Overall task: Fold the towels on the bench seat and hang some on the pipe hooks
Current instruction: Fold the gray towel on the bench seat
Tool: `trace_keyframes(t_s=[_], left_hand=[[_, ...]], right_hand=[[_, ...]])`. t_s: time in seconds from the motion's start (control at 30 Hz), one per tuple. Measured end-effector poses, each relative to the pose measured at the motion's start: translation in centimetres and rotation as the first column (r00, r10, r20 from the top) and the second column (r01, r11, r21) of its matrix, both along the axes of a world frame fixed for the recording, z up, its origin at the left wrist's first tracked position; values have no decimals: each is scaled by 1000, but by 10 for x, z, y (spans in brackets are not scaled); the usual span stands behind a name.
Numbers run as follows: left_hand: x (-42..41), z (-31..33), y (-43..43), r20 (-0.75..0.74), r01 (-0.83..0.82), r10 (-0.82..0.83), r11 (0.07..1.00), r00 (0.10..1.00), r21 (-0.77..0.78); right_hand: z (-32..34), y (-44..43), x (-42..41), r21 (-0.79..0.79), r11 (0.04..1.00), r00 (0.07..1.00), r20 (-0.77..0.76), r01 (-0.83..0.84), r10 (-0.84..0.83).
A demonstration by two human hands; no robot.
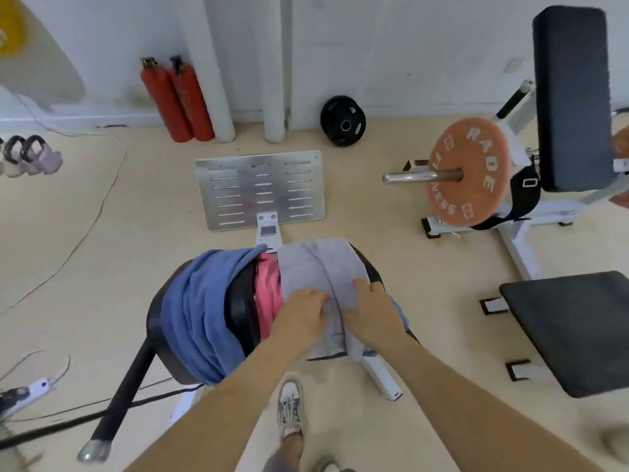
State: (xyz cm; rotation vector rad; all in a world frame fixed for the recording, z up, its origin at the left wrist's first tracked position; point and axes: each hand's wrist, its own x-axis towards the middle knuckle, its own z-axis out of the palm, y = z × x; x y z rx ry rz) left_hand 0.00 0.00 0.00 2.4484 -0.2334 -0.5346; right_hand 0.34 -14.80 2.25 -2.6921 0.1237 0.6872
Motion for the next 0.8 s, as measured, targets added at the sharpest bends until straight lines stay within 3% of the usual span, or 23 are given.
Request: trace_keyframes(t_s=[0.17,0.27,0.37,0.47,0.57,0.67,0.73,0.8], left_hand=[[14,-15,-24,-2,-37,38,997,999,74],[27,-15,-32,-22,-91,93,990,995,107],[31,-9,-48,-74,-166,170,984,983,61],[32,-3,-63,-200,-314,295,947,934,-69],[36,6,-69,-405,-461,347,858,846,-227],[42,23,-71,-512,-561,354,758,783,-333],[47,35,-69,-509,-605,389,702,768,-376],[56,51,-63,-473,-626,433,666,767,-406]], right_hand=[[-27,-3,17,-117,993,998,55,-29,36],[-25,-16,44,-5,1000,1000,9,-20,20],[-23,-33,64,228,968,988,-137,103,-73],[-20,-45,70,450,854,956,-243,263,-166],[-12,-56,73,550,750,925,-301,368,-233],[1,-61,80,606,652,889,-345,455,-299],[8,-62,90,630,519,816,-431,578,-386],[18,-63,102,641,304,701,-563,704,-437]])
